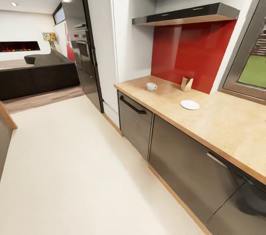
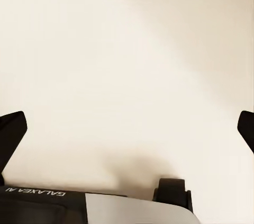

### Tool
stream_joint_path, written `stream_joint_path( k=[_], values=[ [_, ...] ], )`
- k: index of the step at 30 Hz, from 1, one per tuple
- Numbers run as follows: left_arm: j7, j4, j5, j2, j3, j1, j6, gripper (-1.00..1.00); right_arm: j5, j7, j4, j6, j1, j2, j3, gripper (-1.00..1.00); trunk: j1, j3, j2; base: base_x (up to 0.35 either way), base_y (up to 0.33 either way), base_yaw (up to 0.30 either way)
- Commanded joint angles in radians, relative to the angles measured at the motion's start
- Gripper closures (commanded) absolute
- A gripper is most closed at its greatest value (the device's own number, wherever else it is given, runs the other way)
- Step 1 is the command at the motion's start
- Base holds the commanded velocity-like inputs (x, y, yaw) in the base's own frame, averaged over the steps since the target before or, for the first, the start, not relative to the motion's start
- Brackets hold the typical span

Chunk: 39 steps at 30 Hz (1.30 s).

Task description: Set up a coffee station on the kitchen countertop: keep the coffee maker on the countertop, move the bottle of coffee from the kitchen shelf to the counter next to the coffee maker, place a paper coffee filter on top of the coffee maker, put the saucer next to the coffee maker with the coffee cup on the saucer, and place the electric kettle next to the coffee maker.

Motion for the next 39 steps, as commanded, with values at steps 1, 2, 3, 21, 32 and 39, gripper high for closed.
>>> stream_joint_path(
  k=[1,2,3,21,32,39],
  values=[
    [-0.001,0.000,0.007,0.000,-0.008,0.000,-0.005,-1.00,0.011,0.006,0.001,-0.005,-0.001,0.001,-0.008,-1.00,0.000,-0.001,0.000,0.119,0.099,-0.074],
    [-0.001,0.000,0.007,0.000,-0.008,0.000,-0.005,-1.00,0.011,0.006,0.001,-0.005,-0.001,0.000,-0.008,-1.00,0.000,-0.001,0.000,0.185,0.162,-0.038],
    [-0.001,0.000,0.007,0.000,-0.008,0.000,-0.005,-1.00,0.011,0.006,0.001,-0.005,-0.001,0.000,-0.008,-1.00,0.000,-0.001,0.000,0.210,0.187,-0.024],
    [0.000,0.000,0.007,0.000,-0.011,0.000,-0.005,-1.00,0.011,0.006,0.002,-0.005,-0.001,0.004,-0.007,-1.00,0.000,-0.001,0.000,0.166,0.152,-0.084],
    [0.000,0.000,0.007,0.000,-0.011,0.000,-0.005,-1.00,0.012,0.005,0.001,-0.005,-0.001,0.008,-0.007,-1.00,0.000,-0.001,0.000,0.003,0.003,-0.277],
    [0.000,0.000,0.007,0.000,-0.011,0.000,-0.005,-1.00,0.012,0.005,0.001,-0.005,-0.001,0.008,-0.007,-1.00,0.000,-0.001,0.000,0.000,0.000,-0.282]
  ],
)
